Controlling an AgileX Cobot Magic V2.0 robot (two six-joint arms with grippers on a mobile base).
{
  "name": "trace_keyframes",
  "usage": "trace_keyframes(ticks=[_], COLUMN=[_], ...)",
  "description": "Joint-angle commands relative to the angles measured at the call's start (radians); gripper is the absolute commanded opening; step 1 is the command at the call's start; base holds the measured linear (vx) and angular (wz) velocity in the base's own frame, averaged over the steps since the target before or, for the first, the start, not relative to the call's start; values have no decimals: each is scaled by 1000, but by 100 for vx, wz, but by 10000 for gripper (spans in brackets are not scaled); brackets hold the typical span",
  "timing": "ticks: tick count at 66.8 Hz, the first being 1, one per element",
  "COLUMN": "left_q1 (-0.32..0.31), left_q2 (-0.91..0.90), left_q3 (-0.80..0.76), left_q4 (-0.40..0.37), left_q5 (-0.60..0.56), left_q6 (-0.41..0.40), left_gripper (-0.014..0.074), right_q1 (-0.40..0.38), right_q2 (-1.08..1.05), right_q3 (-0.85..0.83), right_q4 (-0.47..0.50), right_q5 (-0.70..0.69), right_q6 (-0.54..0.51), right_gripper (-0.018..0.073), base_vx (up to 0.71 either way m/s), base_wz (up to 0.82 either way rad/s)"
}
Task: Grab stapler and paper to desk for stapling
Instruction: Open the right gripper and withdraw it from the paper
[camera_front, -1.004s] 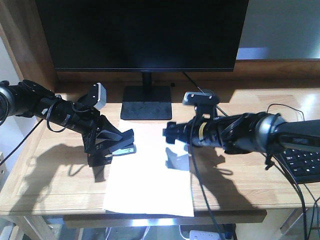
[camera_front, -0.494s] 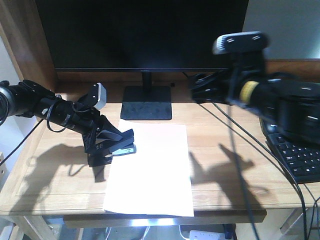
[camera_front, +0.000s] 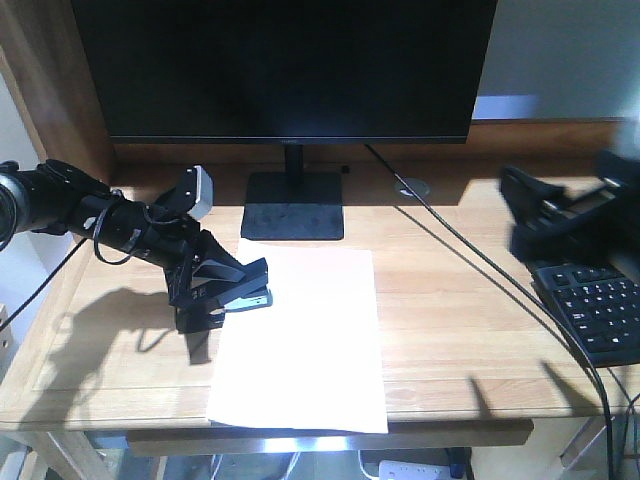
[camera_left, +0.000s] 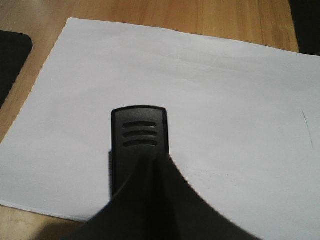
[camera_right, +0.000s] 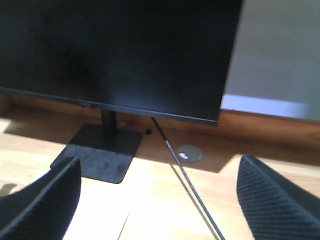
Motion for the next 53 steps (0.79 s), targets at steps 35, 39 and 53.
trace_keyframes(ticks=[35,39,53], left_q1=[-3,-3,-3], left_q2=[-60,-60,-60], left_q3=[-25,-25,-25], left_q4=[-58,-58,-58], left_q5=[30,30,30], left_q6=[-10,-10,-10], left_gripper=[-7,-7,-7], right_q1=[-2,-2,-2], right_q2=[-642,-681,-755], right_q3=[446,484,495], right_q4=[-16,-16,-13], right_q5=[-181,-192,-147], right_q6=[-60,-57,-24], right_gripper=[588,588,588], base_vx=[0,0,0], base_wz=[0,0,0])
